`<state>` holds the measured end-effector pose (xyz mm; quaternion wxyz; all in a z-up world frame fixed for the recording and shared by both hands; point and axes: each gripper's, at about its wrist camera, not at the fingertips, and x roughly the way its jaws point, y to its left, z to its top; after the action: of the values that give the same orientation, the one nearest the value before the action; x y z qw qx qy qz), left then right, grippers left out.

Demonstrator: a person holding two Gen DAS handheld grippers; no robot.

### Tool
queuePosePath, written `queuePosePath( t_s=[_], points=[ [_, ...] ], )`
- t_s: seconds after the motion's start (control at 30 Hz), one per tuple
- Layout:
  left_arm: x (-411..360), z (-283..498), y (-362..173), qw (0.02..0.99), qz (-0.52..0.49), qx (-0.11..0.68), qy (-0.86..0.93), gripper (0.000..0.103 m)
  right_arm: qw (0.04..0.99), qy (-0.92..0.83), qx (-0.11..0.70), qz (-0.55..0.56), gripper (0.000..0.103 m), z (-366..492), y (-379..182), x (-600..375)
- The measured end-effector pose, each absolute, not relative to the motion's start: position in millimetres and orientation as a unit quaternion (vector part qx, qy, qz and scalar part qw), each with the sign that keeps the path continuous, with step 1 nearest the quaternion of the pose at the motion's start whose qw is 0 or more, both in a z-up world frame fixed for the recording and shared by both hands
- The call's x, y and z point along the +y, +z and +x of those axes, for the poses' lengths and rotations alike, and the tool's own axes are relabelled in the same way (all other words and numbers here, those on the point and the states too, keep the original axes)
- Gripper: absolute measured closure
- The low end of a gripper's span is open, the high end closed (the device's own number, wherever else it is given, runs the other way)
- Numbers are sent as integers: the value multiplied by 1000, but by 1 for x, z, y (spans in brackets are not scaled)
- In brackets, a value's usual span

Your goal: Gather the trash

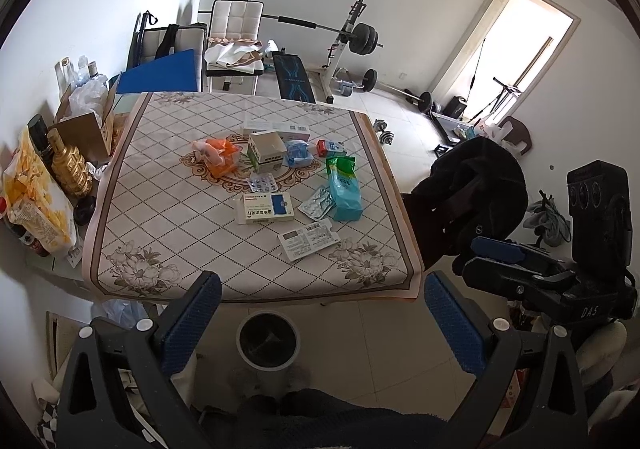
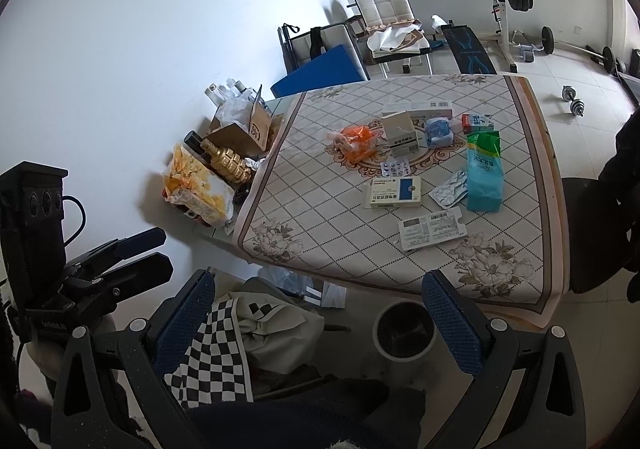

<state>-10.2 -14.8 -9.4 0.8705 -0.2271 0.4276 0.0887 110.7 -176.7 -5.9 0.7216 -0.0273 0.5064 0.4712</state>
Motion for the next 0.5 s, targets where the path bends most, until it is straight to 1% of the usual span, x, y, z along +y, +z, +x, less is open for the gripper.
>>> queuePosePath(
  t_s=[0.5],
  points=[
    [-16,-11,-7,871,-228,426,88,0,720,473,507,-31,0,109,-6,-176]
  ],
)
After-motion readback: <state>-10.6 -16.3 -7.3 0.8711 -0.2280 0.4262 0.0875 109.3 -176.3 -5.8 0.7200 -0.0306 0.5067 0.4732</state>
